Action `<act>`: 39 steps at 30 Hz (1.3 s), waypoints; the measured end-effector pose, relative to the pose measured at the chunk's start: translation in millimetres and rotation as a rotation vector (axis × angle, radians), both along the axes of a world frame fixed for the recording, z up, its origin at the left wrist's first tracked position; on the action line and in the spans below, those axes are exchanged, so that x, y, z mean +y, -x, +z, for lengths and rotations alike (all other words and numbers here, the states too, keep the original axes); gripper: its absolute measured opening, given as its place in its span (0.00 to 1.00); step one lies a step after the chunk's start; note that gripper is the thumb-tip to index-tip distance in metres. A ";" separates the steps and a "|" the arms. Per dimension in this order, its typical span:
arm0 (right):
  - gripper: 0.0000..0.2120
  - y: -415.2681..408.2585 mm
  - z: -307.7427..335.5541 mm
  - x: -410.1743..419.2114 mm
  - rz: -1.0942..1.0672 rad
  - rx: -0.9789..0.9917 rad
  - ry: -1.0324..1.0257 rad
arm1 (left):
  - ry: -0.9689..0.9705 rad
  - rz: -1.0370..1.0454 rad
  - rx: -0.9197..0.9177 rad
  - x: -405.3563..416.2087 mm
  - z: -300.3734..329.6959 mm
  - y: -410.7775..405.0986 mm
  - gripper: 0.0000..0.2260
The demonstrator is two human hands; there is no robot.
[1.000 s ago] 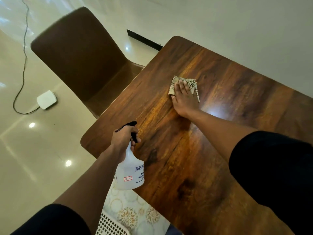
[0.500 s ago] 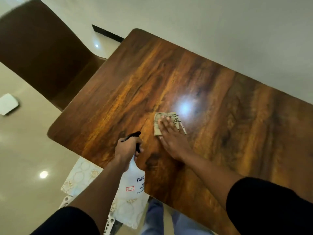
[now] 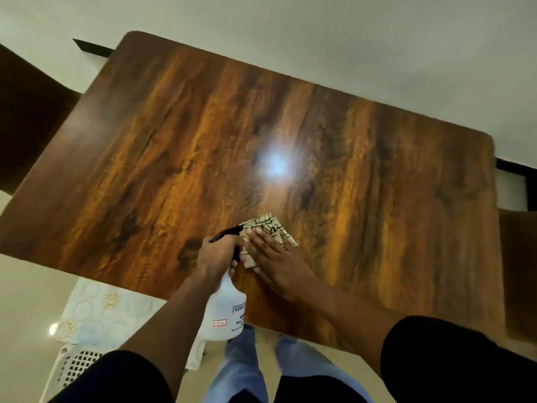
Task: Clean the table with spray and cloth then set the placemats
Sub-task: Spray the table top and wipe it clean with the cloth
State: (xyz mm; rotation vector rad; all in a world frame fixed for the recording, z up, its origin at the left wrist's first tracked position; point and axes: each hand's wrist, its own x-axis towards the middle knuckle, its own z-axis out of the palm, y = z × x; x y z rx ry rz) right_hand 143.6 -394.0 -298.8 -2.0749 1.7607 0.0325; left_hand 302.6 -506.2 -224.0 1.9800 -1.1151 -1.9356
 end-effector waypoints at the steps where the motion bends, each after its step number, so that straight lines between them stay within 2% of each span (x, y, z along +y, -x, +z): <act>1: 0.30 12.4 -0.8 11.8 0.022 0.009 0.005 | 0.006 -0.032 -0.009 7.5 0.6 7.9 0.07; 3: 0.30 37.8 -0.6 26.3 -0.046 0.024 0.001 | 0.013 -0.065 -0.017 20.5 0.3 19.9 0.07; 9: 0.31 117.0 0.5 70.4 -0.653 -0.004 -0.081 | -0.007 -0.138 -0.018 64.1 -4.8 51.6 0.07; 11: 0.31 126.1 -0.1 87.7 -0.775 -0.016 -0.083 | -0.004 -0.167 -0.030 81.7 -4.1 62.3 0.08; 15: 0.31 106.8 -7.4 120.0 -0.754 -0.037 -0.041 | -0.013 -0.186 -0.029 114.6 -3.0 83.9 0.07; 20: 0.30 90.8 -12.4 184.2 -0.393 0.006 0.078 | -0.030 -0.245 -0.031 150.1 -4.1 107.5 0.07; 22: 0.30 103.1 -17.0 209.8 -0.326 0.050 0.117 | -0.038 -0.277 -0.033 162.5 -4.6 111.8 0.06; 24: 0.31 115.8 -20.5 228.9 -0.400 0.096 0.113 | -0.044 -0.306 -0.028 171.8 -5.6 112.3 0.06; 27: 0.32 132.0 -21.3 255.9 -0.638 0.149 0.060 | -0.036 -0.355 -0.035 181.4 -8.0 109.7 0.07; 32: 0.31 126.9 -23.3 287.0 -0.921 0.093 0.096 | -0.027 -0.406 -0.032 194.8 -13.8 97.0 0.08; 35: 0.31 104.3 -23.6 288.0 -1.027 0.066 0.080 | -0.032 -0.430 -0.020 202.3 -19.0 85.5 0.07; 39: 0.30 71.9 -21.5 288.9 -1.059 0.034 0.073 | -0.044 -0.457 0.018 213.6 -20.6 68.4 0.08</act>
